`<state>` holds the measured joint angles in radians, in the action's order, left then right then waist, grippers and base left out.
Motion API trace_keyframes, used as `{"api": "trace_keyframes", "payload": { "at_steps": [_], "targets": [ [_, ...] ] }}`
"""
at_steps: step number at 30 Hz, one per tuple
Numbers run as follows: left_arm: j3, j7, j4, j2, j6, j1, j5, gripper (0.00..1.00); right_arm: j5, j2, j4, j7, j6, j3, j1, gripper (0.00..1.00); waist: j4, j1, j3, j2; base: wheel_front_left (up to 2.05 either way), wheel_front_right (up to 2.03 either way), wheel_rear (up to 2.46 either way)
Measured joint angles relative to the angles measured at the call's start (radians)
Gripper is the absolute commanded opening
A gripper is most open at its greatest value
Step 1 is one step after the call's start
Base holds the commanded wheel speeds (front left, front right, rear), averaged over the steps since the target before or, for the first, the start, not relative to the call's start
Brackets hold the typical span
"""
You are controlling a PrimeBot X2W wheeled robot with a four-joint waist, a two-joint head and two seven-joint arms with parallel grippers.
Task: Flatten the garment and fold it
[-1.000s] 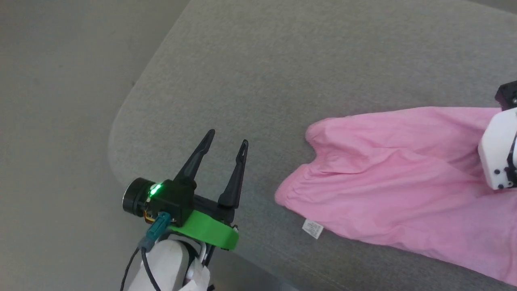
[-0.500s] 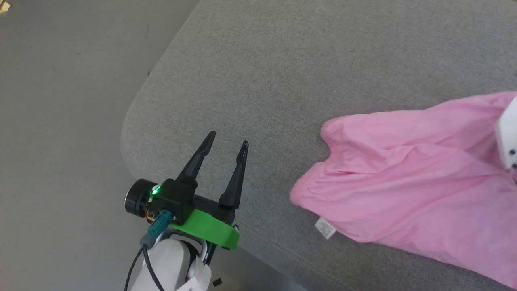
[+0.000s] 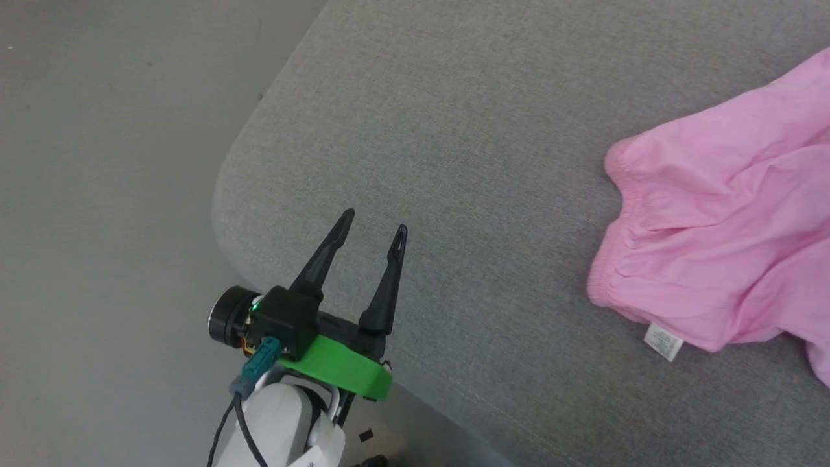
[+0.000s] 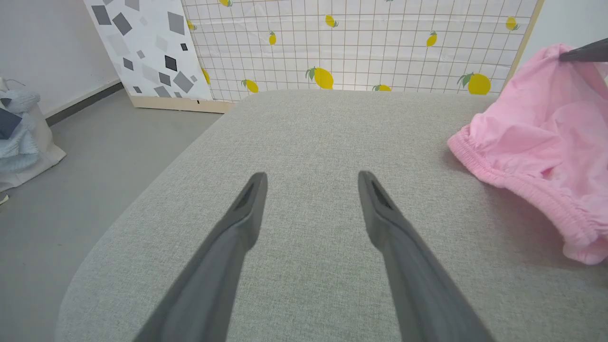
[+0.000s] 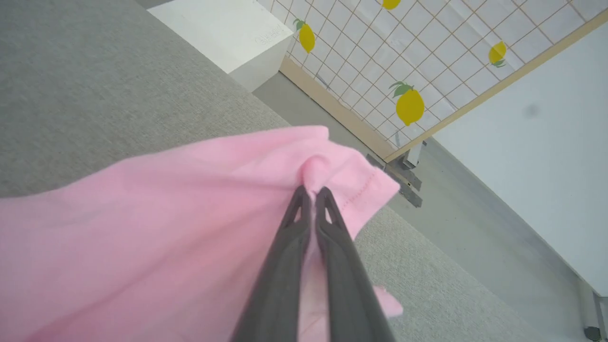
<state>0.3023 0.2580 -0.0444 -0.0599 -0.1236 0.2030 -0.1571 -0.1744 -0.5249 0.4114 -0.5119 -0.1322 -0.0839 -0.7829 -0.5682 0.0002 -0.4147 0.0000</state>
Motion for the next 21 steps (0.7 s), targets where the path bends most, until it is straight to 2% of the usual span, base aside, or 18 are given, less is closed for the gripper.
{"api": "trace_keyframes", "payload": {
  "at_steps": [3, 4, 5, 13, 21],
  "targets": [
    [0.002, 0.0, -0.001, 0.001, 0.0, 0.001, -0.001, 1.0, -0.033, -0.002, 0.055, 0.033, 0.0, 0.003, -0.012, 0.0, -0.011, 0.0, -0.008, 0.0, 0.0, 0.0, 0.0],
    [0.002, 0.0, -0.001, 0.001, 0.0, 0.001, -0.001, 1.0, -0.03, -0.001, 0.085, 0.032, 0.0, 0.007, -0.012, 0.31, -0.014, 0.0, -0.01, 0.0, 0.0, 0.0, 0.0],
    [0.001, 0.0, -0.001, 0.001, 0.0, 0.001, -0.001, 1.0, -0.021, 0.006, 0.111, 0.029, 0.0, 0.004, -0.012, 1.0, -0.014, 0.0, -0.009, 0.0, 0.0, 0.0, 0.0],
    [-0.002, 0.0, -0.008, 0.003, 0.0, 0.002, -0.001, 1.0, 0.046, 0.056, 0.202, 0.079, 0.0, 0.007, -0.012, 1.0, 0.017, -0.0001, 0.025, 0.0, 0.0, 0.0, 0.0],
    [-0.041, 0.0, -0.028, -0.01, -0.003, 0.0, -0.018, 1.0, 0.194, 0.06, 0.191, 0.251, 0.0, 0.101, 0.023, 1.0, 0.095, -0.0002, 0.106, 0.0, 0.0, 0.0, 0.0]
  ]
}}
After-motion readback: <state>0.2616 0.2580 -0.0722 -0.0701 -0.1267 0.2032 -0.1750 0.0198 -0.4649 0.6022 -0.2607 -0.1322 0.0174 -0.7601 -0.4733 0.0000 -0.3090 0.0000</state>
